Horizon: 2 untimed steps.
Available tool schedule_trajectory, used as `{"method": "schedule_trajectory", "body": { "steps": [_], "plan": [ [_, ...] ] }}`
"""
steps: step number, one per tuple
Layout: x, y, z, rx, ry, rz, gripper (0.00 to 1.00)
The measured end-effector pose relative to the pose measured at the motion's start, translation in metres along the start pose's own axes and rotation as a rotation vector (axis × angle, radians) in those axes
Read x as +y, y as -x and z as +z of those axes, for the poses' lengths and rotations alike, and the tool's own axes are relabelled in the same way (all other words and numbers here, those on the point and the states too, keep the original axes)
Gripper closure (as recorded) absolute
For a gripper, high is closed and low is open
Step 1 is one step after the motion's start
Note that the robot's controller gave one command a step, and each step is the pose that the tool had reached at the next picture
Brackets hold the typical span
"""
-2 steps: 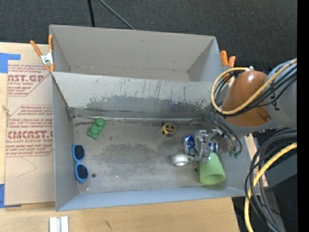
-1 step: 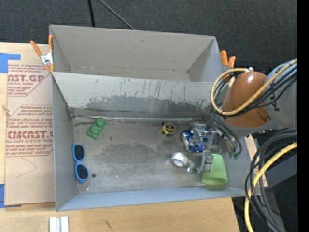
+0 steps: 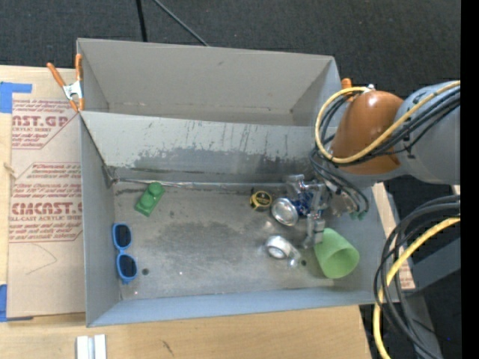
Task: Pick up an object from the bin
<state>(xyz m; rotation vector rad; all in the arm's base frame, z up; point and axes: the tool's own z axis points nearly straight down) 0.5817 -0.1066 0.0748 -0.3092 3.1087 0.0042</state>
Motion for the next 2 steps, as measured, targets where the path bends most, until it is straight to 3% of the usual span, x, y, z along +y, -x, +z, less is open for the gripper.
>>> {"method": "schedule_trajectory", "body": {
  "steps": [1,2],
  "plan": [
    [-0.003,-0.002,0.001,0.005,-0.005,0.000,1.00],
    [-0.015,0.009,-0.146,0.006,-0.006,-0.012,1.00]
  ]
}}
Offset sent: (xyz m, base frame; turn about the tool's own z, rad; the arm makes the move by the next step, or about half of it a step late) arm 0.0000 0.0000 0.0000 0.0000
